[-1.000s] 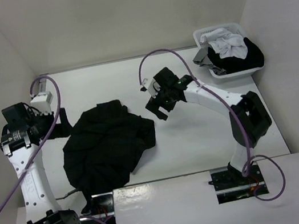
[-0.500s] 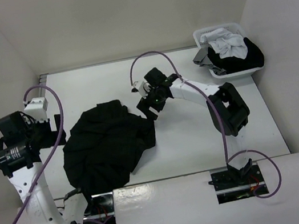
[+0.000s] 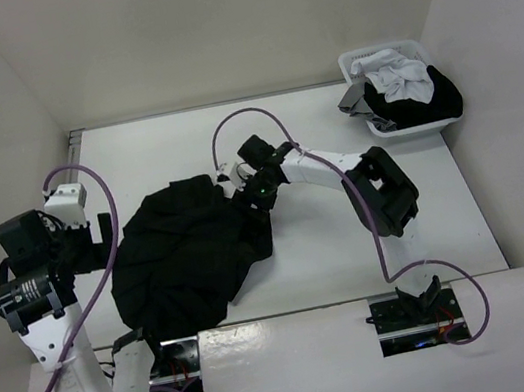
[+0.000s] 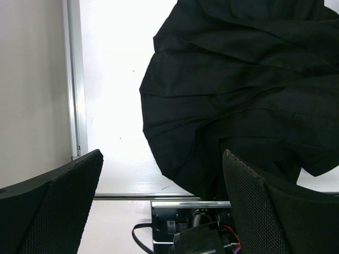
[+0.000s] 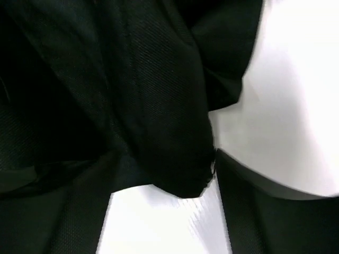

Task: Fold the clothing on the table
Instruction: Flatten the skirt out

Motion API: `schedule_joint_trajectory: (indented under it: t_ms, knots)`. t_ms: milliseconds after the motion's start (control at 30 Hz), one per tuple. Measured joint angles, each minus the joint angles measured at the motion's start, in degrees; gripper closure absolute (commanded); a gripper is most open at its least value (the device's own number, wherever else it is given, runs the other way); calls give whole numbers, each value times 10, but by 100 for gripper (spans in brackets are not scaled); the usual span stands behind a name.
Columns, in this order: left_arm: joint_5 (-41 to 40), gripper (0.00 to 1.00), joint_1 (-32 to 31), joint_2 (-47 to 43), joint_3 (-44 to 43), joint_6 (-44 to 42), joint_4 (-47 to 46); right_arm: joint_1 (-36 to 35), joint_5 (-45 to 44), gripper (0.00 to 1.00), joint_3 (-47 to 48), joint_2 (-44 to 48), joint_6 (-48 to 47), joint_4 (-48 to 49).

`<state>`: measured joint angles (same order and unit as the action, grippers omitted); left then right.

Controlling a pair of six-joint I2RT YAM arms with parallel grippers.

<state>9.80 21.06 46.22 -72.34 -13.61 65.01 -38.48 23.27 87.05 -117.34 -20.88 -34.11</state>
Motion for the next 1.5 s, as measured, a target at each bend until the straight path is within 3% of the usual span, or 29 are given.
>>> schedule_joint_trajectory:
  t_ms: [33, 133, 167, 267, 600, 933, 967, 1067, 1100, 1167, 1267, 1500]
  knots:
    - [-1, 0, 0, -2, 2, 0, 1, -2, 2, 31, -2, -2, -1, 0]
    - [-2, 0, 0, -3, 6, 0, 5, -3, 2, 57, -9, -4, -8, 0]
    - [-2, 0, 0, -3, 6, -1, 6, -3, 2, 76, -12, -6, -8, 0]
    - [-1, 0, 0, -3, 7, -2, 6, -3, 0, 99, -13, -15, -11, 1]
    - [59, 0, 0, 16, 7, -51, 9, 10, -28, 100, 28, -22, 17, -7]
    - [136, 0, -16, 104, 7, -79, -22, 133, -30, 100, 174, -26, 103, -6]
    - [142, 0, -27, 116, 7, -76, -30, 142, -34, 100, 180, -28, 110, -6]
    - [155, 0, -64, 149, 7, -71, -49, 151, -59, 77, 187, -34, 130, -6]
    - [160, 0, -74, 158, 7, -70, -55, 150, -69, 68, 187, -36, 135, -6]
    - [164, 0, -83, 170, 7, -70, -65, 146, -101, 38, 184, -40, 146, -5]
    - [160, 0, -88, 173, 7, -70, -74, 146, -168, 24, 174, -40, 165, -4]
    - [119, 0, -97, 157, 34, -52, -103, 202, -279, 18, 97, 12, 157, -5]
